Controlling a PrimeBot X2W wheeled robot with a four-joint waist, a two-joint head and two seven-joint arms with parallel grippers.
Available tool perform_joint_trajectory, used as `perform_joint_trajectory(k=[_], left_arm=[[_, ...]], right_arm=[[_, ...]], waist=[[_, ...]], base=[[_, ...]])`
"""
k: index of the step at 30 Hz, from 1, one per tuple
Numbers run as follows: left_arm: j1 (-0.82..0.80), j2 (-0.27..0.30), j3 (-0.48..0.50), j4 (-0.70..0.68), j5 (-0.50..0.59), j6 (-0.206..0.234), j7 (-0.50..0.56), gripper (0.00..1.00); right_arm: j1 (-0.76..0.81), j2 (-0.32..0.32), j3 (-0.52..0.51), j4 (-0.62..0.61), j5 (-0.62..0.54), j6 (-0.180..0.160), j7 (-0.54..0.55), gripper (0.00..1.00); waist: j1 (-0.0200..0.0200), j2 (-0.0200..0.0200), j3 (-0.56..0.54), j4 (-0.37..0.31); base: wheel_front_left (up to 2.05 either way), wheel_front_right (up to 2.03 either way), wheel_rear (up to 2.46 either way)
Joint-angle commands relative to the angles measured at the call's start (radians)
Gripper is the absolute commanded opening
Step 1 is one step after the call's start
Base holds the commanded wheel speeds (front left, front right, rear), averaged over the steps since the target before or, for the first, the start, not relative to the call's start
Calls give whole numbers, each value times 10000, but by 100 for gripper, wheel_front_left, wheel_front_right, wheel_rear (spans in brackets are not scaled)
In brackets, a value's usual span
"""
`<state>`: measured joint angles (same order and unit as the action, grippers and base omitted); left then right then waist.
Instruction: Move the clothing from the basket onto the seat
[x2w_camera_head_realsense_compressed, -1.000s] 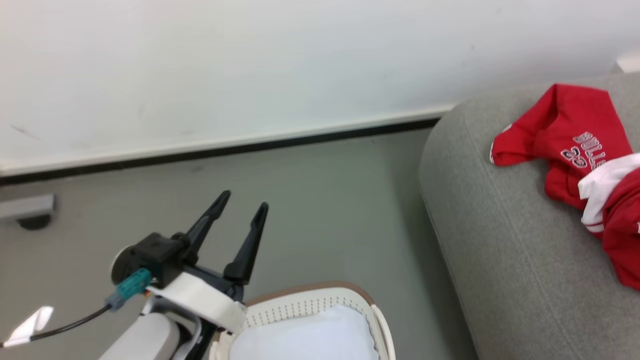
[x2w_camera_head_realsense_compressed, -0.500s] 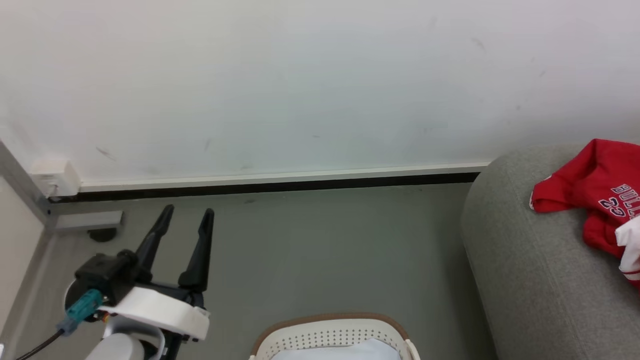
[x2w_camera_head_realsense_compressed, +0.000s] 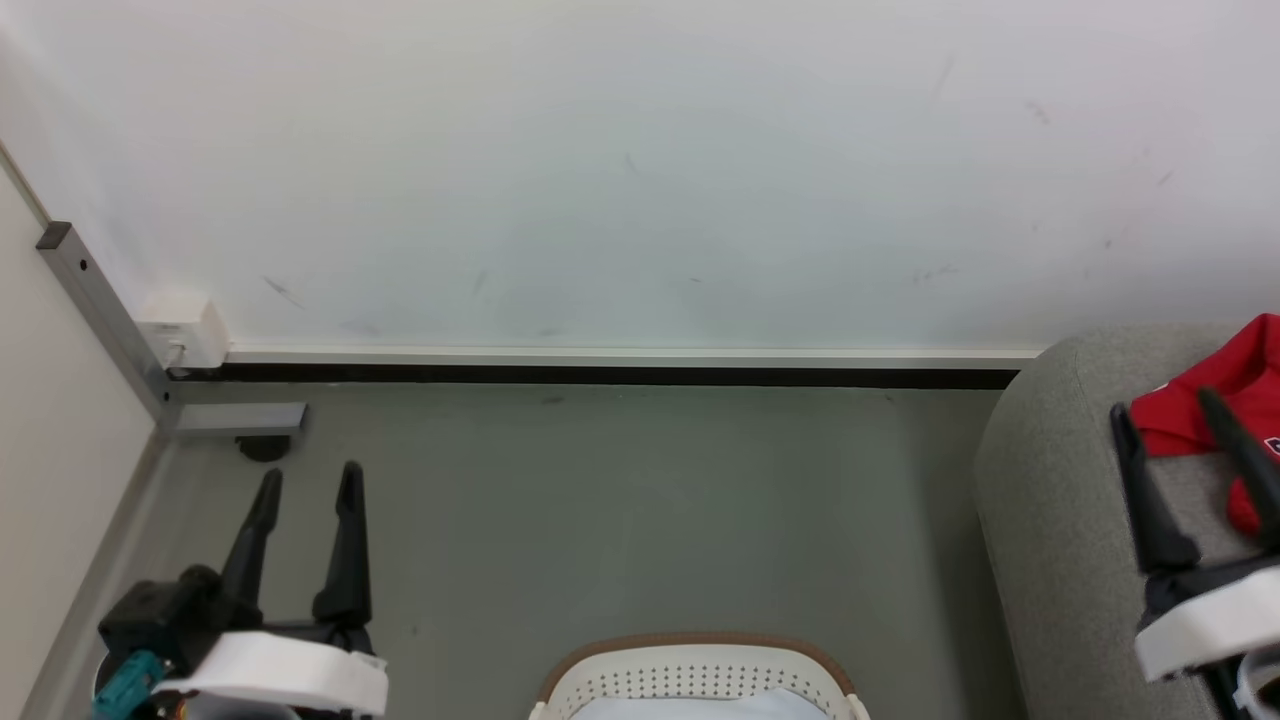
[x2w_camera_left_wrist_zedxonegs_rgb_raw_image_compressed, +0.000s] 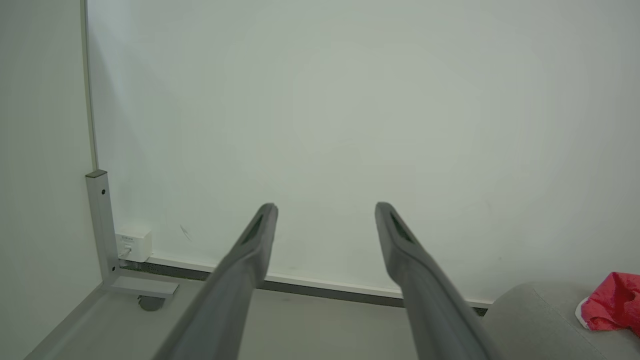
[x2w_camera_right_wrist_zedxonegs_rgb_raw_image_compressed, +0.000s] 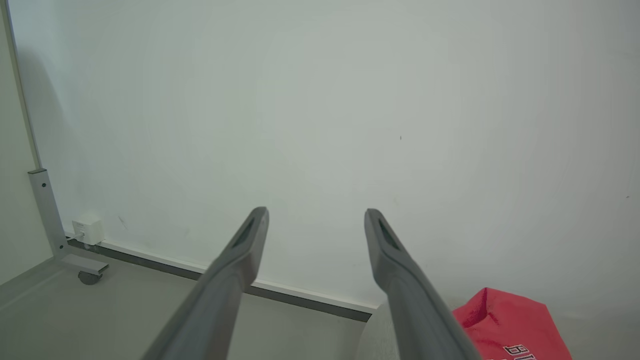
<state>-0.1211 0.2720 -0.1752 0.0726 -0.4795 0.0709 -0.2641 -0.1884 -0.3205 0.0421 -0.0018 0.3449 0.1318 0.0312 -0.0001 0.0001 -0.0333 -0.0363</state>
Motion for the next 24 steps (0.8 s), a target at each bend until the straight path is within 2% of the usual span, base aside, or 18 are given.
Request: perform_joint_trajectory(k=[1,3,5,7,11,17,24], left_arm=[[253,-167,201,98,334,-92,-2,100],[395,-423,441,212,640,-291,-2,100],[546,-714,608,323,716,-801,-2,100],[670,-866,845,598,906,-1122,-2,100],[689,-1312,1186,1005,1434,-1524,-2,100],[754,-1624,1582,1500,1964,-1825,-2,100],[688,-1814,1897,1632,2343,-1943,-2,100]], right_arm=[[410,286,-53,102,-320,-20,-476,100],[802,765,-8,357,-512,-20,-1108,100],[1086,1095,75,697,-701,-20,-1671,100],[1285,1457,122,1063,-693,-20,-2139,100],[1518,1815,282,1807,-887,-20,-2657,100],[1551,2097,522,2507,-961,-20,-2924,100],[1372,2170,491,2649,-996,-21,-2967,100]], waist=[[1,-1,-5,24],[1,-1,-9,41],[1,-1,-12,48],[1,-1,-19,44],[1,-1,-39,8],[1,-1,-54,-74],[1,-1,-38,-137]], base=[[0,0,0],[0,0,0],[0,0,0],[0,0,0],[0,0,0],[0,0,0],[0,0,0]])
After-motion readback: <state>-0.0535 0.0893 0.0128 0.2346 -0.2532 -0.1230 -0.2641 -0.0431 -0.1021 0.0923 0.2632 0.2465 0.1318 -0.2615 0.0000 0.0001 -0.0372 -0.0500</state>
